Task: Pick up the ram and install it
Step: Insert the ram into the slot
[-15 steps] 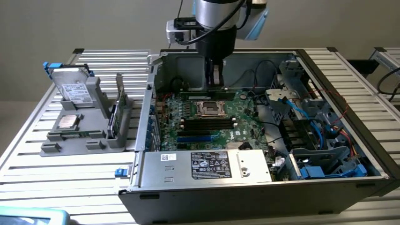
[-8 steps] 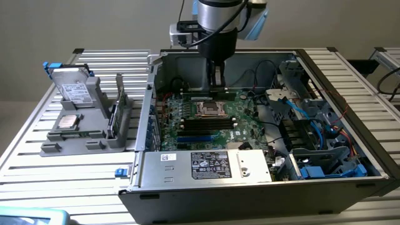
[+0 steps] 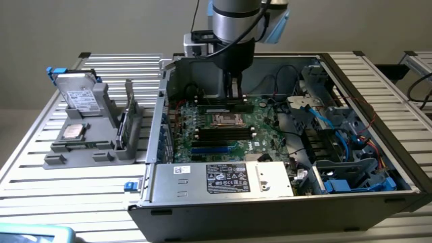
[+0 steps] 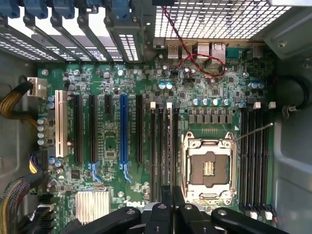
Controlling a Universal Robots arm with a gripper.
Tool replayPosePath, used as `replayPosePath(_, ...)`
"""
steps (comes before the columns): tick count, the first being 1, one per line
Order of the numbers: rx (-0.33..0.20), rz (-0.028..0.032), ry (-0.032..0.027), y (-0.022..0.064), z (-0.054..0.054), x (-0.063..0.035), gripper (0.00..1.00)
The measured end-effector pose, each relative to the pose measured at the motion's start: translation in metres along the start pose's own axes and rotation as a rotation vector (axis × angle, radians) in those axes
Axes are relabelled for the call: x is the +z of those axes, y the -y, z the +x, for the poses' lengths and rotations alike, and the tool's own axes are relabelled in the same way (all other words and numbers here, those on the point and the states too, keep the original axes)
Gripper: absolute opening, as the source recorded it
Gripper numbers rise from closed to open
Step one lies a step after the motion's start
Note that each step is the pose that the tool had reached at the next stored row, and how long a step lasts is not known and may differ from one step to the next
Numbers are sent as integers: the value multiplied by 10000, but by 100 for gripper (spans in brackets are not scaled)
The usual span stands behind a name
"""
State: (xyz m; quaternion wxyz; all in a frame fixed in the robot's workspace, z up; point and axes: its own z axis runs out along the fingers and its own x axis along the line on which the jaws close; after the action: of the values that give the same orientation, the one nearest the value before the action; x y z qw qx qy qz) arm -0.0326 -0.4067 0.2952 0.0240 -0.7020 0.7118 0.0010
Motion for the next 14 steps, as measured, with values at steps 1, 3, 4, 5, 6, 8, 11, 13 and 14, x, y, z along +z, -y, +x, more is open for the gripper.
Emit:
replayPosePath(1, 4, 28, -1, 0, 6, 14, 12)
replayPosePath(3, 27, 96, 0, -1, 30, 39, 12)
replayPosePath(4, 31, 133, 0, -1, 44, 52, 12)
replayPosePath(5, 35, 170, 1, -1, 61, 64, 12)
replayPosePath(6, 38, 204, 2, -2, 79, 76, 12)
replayPosePath(8, 42, 259, 2, -2, 118, 102, 12)
replayPosePath(11, 48, 329, 3, -4, 164, 147, 12)
replayPosePath(13, 48, 390, 11, -10, 178, 174, 12)
replayPosePath(14, 45, 425, 9, -11, 179, 186, 12)
